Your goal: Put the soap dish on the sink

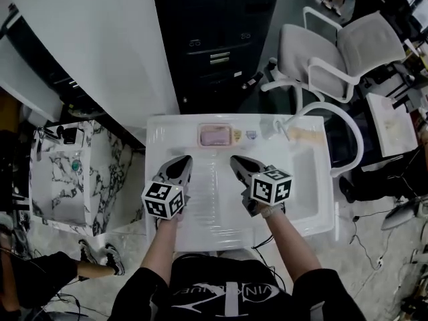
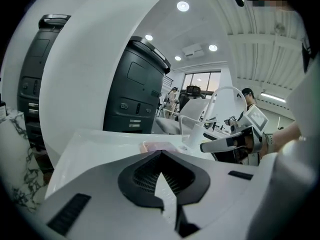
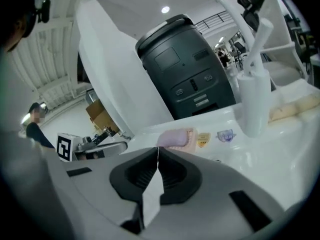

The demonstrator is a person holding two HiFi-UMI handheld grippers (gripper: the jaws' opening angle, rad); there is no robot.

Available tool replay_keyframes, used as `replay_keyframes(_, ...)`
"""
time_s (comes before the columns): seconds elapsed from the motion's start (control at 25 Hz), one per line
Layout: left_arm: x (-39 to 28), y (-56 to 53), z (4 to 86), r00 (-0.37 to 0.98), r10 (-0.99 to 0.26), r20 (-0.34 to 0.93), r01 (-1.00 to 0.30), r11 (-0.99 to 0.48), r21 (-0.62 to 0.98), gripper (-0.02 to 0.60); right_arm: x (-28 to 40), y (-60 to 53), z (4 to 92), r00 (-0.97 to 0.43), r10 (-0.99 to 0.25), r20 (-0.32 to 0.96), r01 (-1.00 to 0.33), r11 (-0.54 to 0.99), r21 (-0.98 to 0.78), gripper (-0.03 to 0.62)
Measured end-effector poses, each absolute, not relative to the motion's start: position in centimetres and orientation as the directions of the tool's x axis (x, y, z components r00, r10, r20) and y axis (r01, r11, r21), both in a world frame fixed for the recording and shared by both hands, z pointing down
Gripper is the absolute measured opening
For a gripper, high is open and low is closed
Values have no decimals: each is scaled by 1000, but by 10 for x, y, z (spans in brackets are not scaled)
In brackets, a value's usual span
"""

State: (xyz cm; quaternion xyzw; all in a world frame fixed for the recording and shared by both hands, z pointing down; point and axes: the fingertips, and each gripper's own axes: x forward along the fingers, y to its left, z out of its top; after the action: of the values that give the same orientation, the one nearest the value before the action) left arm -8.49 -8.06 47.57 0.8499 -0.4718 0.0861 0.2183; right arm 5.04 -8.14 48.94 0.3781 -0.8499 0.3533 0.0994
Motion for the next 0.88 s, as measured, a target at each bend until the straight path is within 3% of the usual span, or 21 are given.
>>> replay_keyframes(0.56, -134, -57, 417, 442, -862, 247, -894, -402, 198, 14, 75, -71, 423, -617, -715, 329, -784, 595, -177, 28)
replay_keyframes(0.88, -153, -50, 374, 407, -899, 162, -908, -379, 178, 14, 79, -63, 398, -599, -743, 299, -797, 590, -130, 28)
